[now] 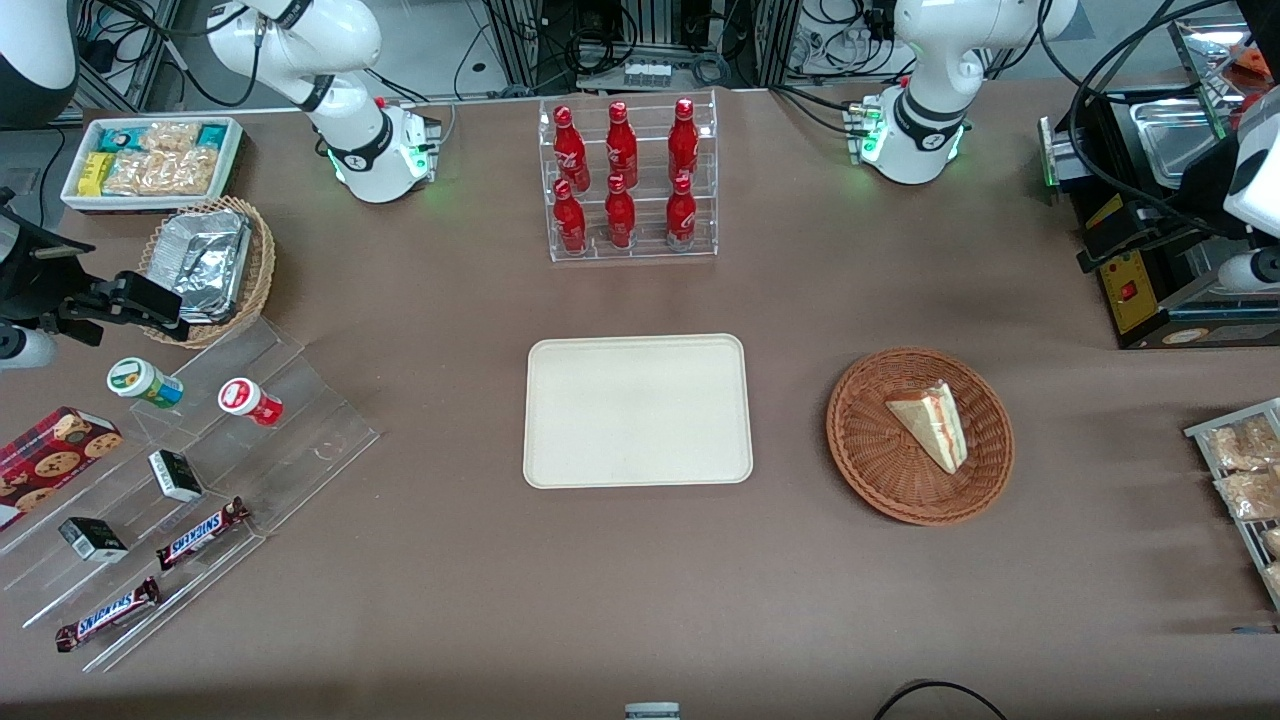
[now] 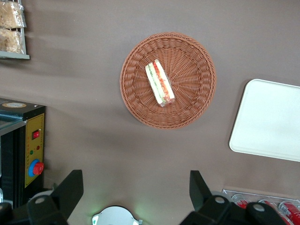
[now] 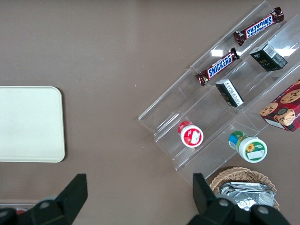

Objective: Place sandwich from basket to tray
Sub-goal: 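Move the left gripper over the wicker basket above the sandwich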

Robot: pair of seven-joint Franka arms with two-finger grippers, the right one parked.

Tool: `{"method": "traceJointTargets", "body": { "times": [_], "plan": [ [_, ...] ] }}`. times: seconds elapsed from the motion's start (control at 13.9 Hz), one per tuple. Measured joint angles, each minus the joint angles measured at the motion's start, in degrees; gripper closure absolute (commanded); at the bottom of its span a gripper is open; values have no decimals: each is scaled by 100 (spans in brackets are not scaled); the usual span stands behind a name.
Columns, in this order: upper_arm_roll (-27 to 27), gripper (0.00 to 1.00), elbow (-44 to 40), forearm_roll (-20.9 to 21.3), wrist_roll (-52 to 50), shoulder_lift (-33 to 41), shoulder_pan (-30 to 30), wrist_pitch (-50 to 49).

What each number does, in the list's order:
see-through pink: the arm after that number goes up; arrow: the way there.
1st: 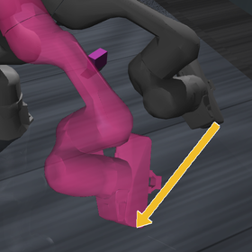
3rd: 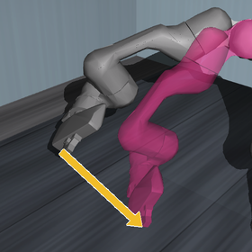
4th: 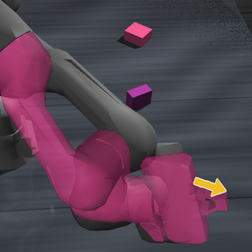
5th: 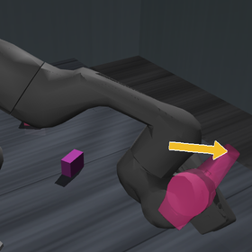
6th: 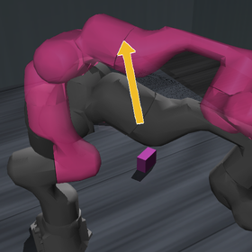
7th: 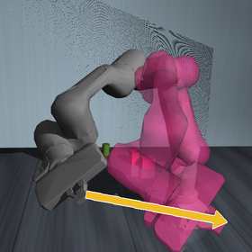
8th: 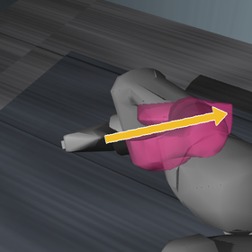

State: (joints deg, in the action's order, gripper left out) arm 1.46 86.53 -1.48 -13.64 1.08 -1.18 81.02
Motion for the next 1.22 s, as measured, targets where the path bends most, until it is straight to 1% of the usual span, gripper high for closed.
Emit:
{"method": "traceJointTargets", "body": {
  "times": [0.36,0.5,0.72,0.93,1.22],
  "plan": [
    [-2,0,25,0,166,-13,1,-9],
    [-11,0,140,20,382,-44,12,-6],
    [-18,0,393,101,449,-132,29,17],
    [-18,0,952,189,434,-137,29,532],
    [-18,0,1603,191,-124,-83,29,1348]
  ]
}}
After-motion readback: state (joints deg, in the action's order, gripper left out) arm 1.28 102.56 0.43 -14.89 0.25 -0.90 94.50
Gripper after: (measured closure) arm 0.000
